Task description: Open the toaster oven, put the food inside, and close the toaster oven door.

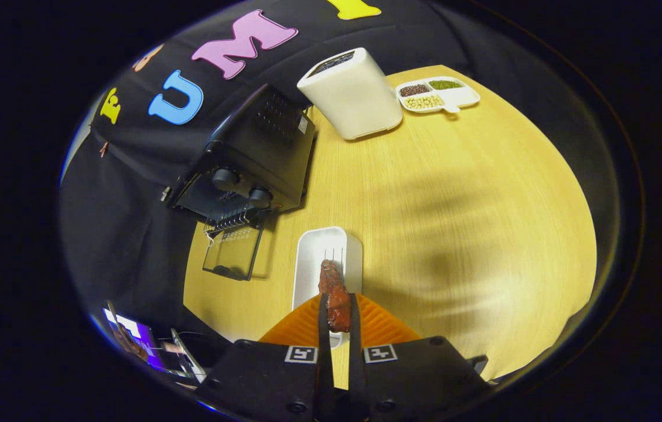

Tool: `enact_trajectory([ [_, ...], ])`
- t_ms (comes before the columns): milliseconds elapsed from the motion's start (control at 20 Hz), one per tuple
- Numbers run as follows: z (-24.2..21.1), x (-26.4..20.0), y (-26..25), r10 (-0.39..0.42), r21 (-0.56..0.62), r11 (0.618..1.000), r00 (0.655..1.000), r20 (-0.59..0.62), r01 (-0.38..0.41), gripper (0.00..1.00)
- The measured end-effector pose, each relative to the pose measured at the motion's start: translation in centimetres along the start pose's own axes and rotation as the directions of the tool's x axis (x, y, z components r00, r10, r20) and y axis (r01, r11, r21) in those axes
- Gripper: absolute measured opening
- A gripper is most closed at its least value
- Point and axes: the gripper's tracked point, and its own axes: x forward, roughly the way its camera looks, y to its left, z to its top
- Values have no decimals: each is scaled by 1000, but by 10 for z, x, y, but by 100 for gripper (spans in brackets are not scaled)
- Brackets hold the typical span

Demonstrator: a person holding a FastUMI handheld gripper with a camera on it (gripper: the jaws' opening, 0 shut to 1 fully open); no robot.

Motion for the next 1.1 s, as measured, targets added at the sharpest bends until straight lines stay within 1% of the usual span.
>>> enact_trajectory([
  [100,7,-16,11,1,-21,1000,999,45,-1,14],
  [200,19,-35,34,12,-53,999,994,110,-6,14],
  [350,32,-53,86,36,-104,994,980,196,-16,14],
  [550,33,-55,167,90,-156,986,962,258,-50,14],
  [700,24,-39,219,110,-204,977,959,262,-56,14],
  [850,15,-9,266,137,-189,978,957,254,-90,13],
  [1000,16,25,293,140,-161,982,952,271,-99,14],
  [1100,19,48,302,126,-140,986,950,286,-89,13],
])
